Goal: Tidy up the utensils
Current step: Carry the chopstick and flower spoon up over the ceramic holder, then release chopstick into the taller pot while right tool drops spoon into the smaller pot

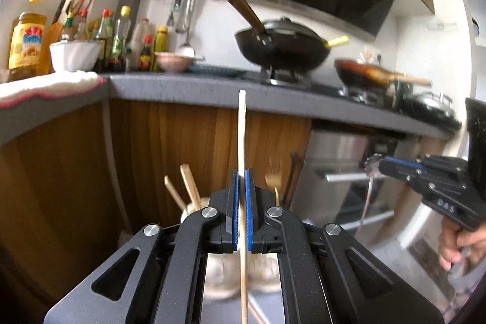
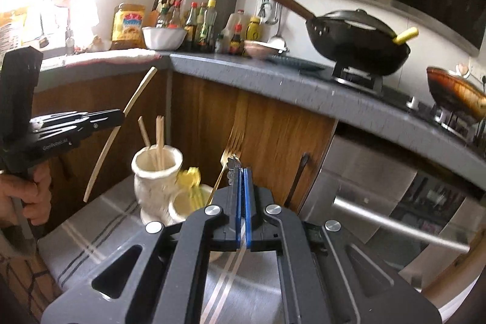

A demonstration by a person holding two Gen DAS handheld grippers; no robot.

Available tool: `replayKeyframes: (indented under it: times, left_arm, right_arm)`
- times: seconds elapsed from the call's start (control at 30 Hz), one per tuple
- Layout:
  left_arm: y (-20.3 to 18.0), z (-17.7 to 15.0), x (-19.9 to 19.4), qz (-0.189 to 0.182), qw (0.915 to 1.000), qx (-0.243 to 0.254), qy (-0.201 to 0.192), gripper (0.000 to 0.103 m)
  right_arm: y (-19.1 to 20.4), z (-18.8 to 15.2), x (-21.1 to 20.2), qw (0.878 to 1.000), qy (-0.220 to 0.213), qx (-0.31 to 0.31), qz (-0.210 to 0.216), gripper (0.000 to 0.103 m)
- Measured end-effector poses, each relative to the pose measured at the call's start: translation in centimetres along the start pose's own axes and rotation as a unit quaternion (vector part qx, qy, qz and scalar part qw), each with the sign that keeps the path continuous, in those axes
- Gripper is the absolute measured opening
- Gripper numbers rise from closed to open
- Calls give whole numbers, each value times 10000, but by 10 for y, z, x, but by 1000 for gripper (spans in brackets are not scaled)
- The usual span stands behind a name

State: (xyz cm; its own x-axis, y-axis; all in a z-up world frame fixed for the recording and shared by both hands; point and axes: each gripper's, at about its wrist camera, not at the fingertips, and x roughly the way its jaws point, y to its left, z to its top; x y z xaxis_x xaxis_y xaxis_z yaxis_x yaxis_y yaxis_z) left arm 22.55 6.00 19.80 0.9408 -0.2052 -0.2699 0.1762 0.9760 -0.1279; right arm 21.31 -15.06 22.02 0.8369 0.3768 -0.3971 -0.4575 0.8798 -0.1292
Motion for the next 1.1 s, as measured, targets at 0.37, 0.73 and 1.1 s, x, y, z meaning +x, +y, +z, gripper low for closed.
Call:
replayKeyframes:
  times: [0.37, 0.73, 1.1]
  left_arm:
    - [7, 22, 50, 267, 9980, 43, -570, 4]
    - [25, -15, 83, 393, 9979, -145, -493, 4]
    - [29, -39, 81, 409, 9986, -168, -296, 4]
  right_arm:
    - [-10, 38, 50, 9999, -79, 29, -135, 1]
    - [6, 9, 99, 9989, 288, -358, -64, 1]
    - [25, -13, 112, 9959, 456, -765, 178, 1]
